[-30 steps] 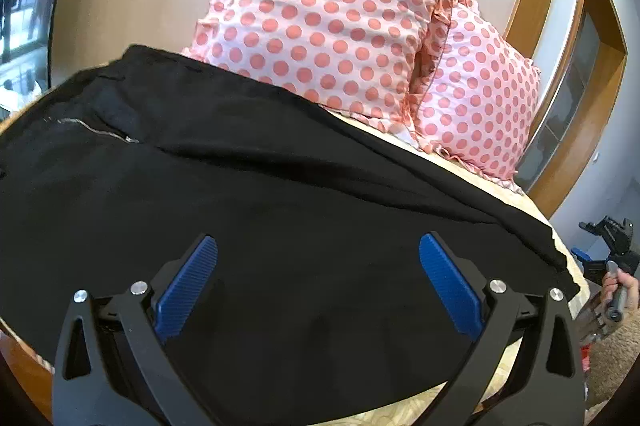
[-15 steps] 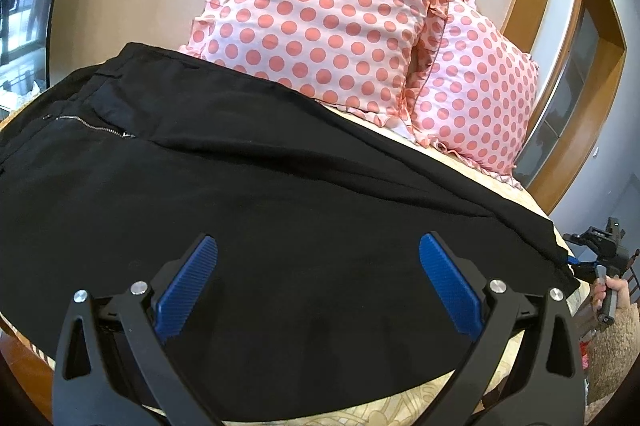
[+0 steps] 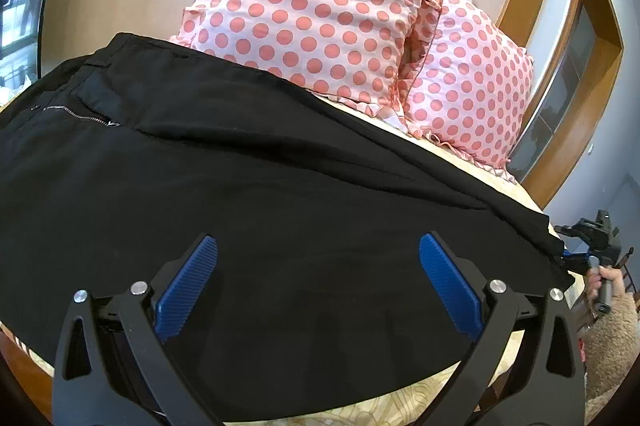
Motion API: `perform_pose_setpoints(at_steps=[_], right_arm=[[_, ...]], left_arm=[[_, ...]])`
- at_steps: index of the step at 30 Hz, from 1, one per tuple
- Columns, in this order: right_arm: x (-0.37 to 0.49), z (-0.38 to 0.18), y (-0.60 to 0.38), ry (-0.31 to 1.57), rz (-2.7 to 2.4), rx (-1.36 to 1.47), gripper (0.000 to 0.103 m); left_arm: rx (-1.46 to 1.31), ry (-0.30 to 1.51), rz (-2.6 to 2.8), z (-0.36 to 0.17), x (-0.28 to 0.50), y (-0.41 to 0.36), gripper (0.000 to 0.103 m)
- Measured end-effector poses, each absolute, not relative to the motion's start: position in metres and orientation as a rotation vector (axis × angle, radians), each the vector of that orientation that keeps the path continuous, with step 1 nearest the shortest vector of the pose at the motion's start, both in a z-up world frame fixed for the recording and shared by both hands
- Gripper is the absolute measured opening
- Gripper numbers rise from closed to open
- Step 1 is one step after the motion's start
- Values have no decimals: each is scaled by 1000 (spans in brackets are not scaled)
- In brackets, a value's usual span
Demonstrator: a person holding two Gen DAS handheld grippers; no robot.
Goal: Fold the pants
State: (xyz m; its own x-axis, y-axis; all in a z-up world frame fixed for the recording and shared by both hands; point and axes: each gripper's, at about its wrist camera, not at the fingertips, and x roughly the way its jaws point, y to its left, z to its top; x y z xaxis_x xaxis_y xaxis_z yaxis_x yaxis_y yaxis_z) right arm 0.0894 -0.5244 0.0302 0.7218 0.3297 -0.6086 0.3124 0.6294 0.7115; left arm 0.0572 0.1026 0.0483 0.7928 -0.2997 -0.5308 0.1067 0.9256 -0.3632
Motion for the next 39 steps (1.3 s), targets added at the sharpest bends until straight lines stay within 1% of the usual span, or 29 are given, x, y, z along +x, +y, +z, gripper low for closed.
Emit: perform_pose_setpoints(at_steps=[1, 2, 3, 5, 7, 9, 11, 13, 15, 18, 20, 23, 26, 28, 31, 32, 33, 34, 35, 36, 39], right_arm=[[93, 29, -526, 786, 2, 914, 29], [98, 27, -527, 774, 2, 913, 16], [100, 27, -527, 764, 4, 907, 9], [101, 32, -525, 734, 4, 880, 7], [88, 49, -514, 626, 94, 825, 7], [57, 75, -493, 490, 202, 667, 7], [20, 84, -472, 426, 263, 524, 7], [-2, 76, -462, 451, 246, 453, 7], [-16, 60, -457, 514, 176, 379, 7], [-23, 36, -461, 602, 113, 385, 7], [-27, 28, -455, 623, 97, 358, 7], [-35, 27, -445, 630, 76, 315, 7], [-47, 37, -442, 591, -14, 267, 7], [-51, 41, -448, 575, -20, 298, 7], [-44, 36, -451, 644, -26, 354, 8], [-45, 35, -452, 658, -42, 380, 11], [-49, 35, -457, 667, -72, 424, 21], [-54, 34, -461, 663, -86, 469, 26], [-61, 36, -468, 645, -92, 527, 39], [-71, 38, -475, 612, -80, 609, 45], [-84, 43, -484, 544, -13, 722, 45]], left_arm=[[-325, 617, -221, 49, 56, 103, 101], [-323, 615, -220, 49, 55, 103, 101], [-319, 613, -217, 50, 55, 103, 101], [-316, 613, -216, 51, 54, 103, 101], [-321, 611, -219, 51, 54, 103, 101], [-323, 602, -220, 52, 51, 104, 101], [-322, 593, -221, 53, 48, 105, 101], [-326, 587, -224, 53, 48, 106, 101], [-337, 594, -230, 52, 49, 106, 101], [-350, 604, -251, 51, 50, 103, 101], [-345, 598, -261, 52, 48, 100, 101], [-316, 576, -260, 56, 41, 98, 101], [-307, 572, -250, 57, 39, 99, 101], [-318, 577, -243, 57, 40, 102, 101], [-326, 592, -229, 57, 44, 105, 101], [-330, 592, -228, 57, 45, 105, 101], [-334, 589, -231, 58, 45, 106, 101], [-333, 584, -232, 58, 44, 105, 101], [-331, 581, -233, 58, 44, 105, 101], [-329, 579, -238, 58, 43, 104, 101], [-320, 587, -259, 57, 45, 99, 101]])
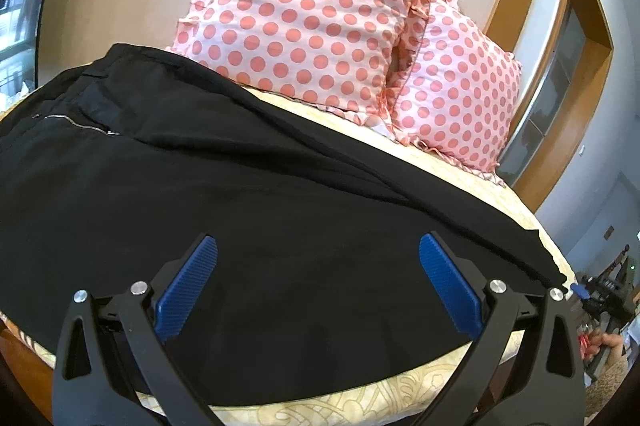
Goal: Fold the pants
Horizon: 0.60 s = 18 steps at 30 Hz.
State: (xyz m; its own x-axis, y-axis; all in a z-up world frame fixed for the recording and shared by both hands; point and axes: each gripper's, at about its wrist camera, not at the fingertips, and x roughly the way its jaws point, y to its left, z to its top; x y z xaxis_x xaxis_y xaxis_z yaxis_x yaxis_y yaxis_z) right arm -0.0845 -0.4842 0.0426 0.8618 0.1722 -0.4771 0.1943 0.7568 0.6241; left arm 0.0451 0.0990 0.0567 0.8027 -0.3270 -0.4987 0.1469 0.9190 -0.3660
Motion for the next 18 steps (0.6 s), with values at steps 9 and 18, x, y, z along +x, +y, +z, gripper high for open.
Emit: perform_pose_setpoints(at_steps=[9, 18], right_arm=[[-59, 19, -460, 661, 268, 1088, 50], [1, -3, -360, 804, 396, 1140, 46]], left_arm=[[-303, 582, -263, 59, 42, 95, 101], [-301, 579, -257, 62, 39, 98, 101]])
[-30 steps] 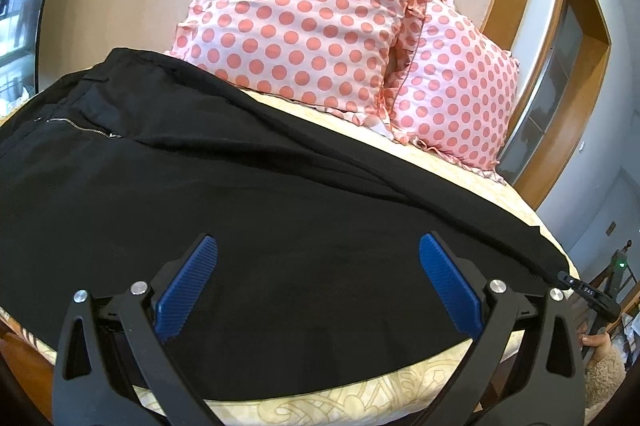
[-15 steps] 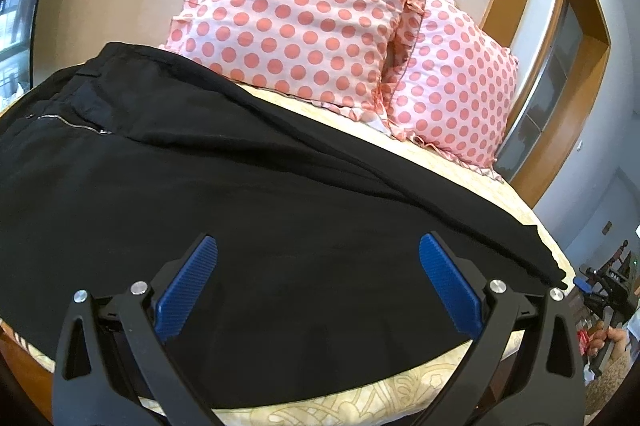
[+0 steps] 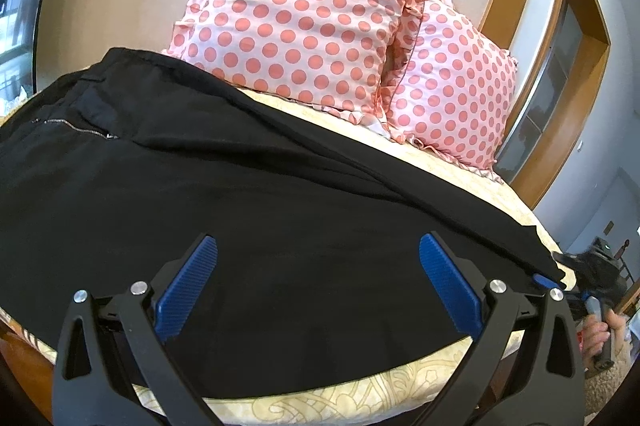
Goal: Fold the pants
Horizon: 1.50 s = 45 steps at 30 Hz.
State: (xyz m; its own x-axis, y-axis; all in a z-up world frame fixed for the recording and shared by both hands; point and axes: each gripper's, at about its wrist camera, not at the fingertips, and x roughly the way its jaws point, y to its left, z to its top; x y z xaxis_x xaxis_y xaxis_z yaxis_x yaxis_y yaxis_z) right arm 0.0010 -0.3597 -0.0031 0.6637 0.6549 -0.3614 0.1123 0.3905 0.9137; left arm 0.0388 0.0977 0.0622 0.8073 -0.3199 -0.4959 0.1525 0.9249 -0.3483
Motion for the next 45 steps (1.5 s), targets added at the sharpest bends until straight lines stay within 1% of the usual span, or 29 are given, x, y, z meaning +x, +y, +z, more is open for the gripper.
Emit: perform_pose_setpoints(at_steps=[2, 5, 8, 14, 15, 16, 18, 23, 27, 30, 31, 32, 35, 36, 37, 38, 39, 41, 43, 45], right_arm=[[8, 3, -354, 811, 304, 1110, 46], [6, 16, -354, 830, 72, 990, 45], [5, 21, -361, 829, -28, 989, 47], [-8, 19, -392, 718, -202, 997, 46], [-9, 17, -397, 691, -211, 991, 43], [-9, 16, -402, 677, -229, 984, 38], [-10, 12, -414, 620, -211, 982, 6], [-14, 30, -427, 469, -164, 925, 4], [-13, 39, -438, 420, -183, 899, 4], [-11, 47, -437, 390, -204, 837, 4], [-9, 48, -436, 389, -203, 822, 4], [-7, 49, -435, 391, -202, 813, 4], [-7, 46, -438, 399, -204, 801, 4], [-6, 44, -439, 405, -206, 802, 4], [-6, 42, -439, 412, -206, 806, 4], [-6, 41, -441, 418, -206, 812, 4], [-5, 38, -442, 425, -206, 818, 4], [-3, 37, -442, 435, -208, 813, 4], [0, 36, -444, 438, -203, 811, 4], [1, 36, -445, 433, -200, 805, 4]], left_arm=[[-291, 575, -247, 63, 37, 99, 101], [-285, 571, -230, 64, 36, 105, 101], [-287, 573, -216, 65, 37, 109, 101], [-260, 572, -175, 70, 46, 112, 101], [-251, 573, -165, 72, 49, 113, 101], [-243, 574, -155, 74, 53, 114, 101], [-223, 567, -132, 82, 64, 120, 101], [-145, 586, -54, 99, 116, 137, 101], [-168, 683, -18, 107, 195, 158, 101], [-223, 785, 43, 101, 261, 171, 101], [-234, 819, 67, 97, 282, 174, 98], [-242, 870, 102, 90, 311, 178, 91], [-283, 987, 192, 69, 366, 190, 80], [-304, 1011, 207, 64, 377, 194, 79], [-344, 1042, 237, 56, 389, 201, 71], [-376, 1060, 256, 51, 394, 206, 54], [-428, 1078, 282, 43, 399, 216, 44], [-481, 1034, 296, 44, 395, 227, 7], [-506, 1000, 291, 53, 381, 232, 5], [-470, 902, 277, 79, 349, 230, 5]])
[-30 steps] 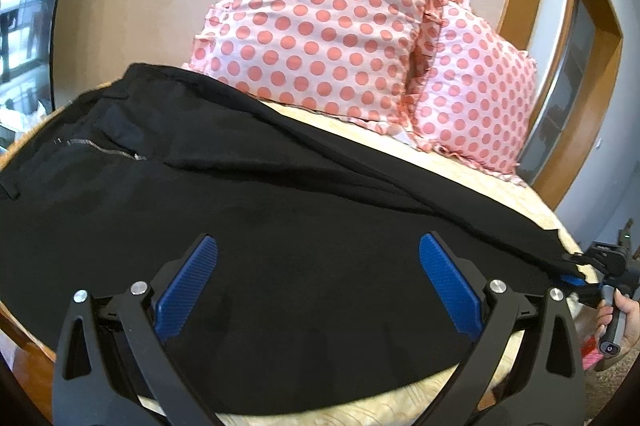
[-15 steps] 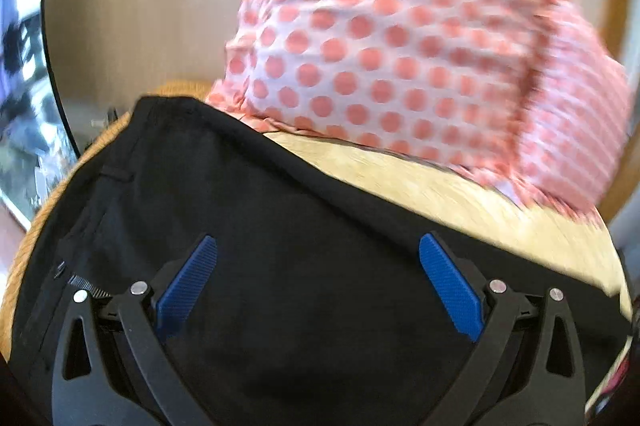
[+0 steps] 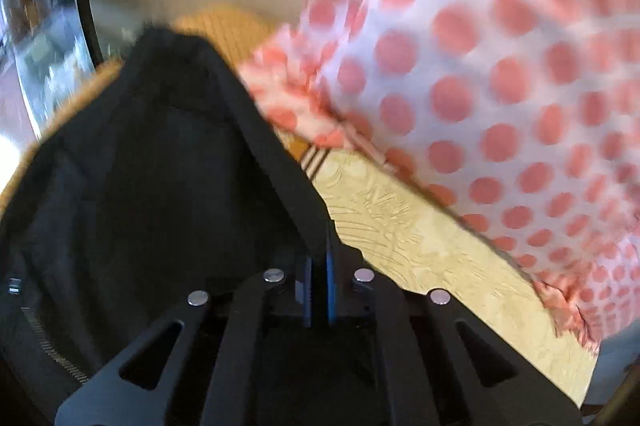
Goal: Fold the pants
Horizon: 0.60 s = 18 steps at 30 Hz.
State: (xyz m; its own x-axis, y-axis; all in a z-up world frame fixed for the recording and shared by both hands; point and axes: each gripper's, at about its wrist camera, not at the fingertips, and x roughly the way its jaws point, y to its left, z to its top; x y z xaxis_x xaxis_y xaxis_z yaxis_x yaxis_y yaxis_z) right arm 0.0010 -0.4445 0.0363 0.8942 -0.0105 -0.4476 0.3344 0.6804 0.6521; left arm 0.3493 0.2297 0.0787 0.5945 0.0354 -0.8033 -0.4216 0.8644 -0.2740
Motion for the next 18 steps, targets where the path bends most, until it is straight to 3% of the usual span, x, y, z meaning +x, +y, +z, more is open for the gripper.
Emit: perform_pose_setpoints(at_steps=[5, 8, 12, 18], right_arm=[[5, 34, -464, 420, -178, 830, 4], [4, 31, -479, 421, -191, 852, 4], [-3, 18, -497, 447, -200, 935, 4], [-12, 14, -498, 510, -164, 973, 8]], left_arm=[[-466, 628, 203, 138, 207, 228, 5], [-446, 539, 209, 144, 108, 221, 5], [-419, 571, 281, 109, 21, 210, 6], [-413, 623, 309, 71, -15, 204, 6]])
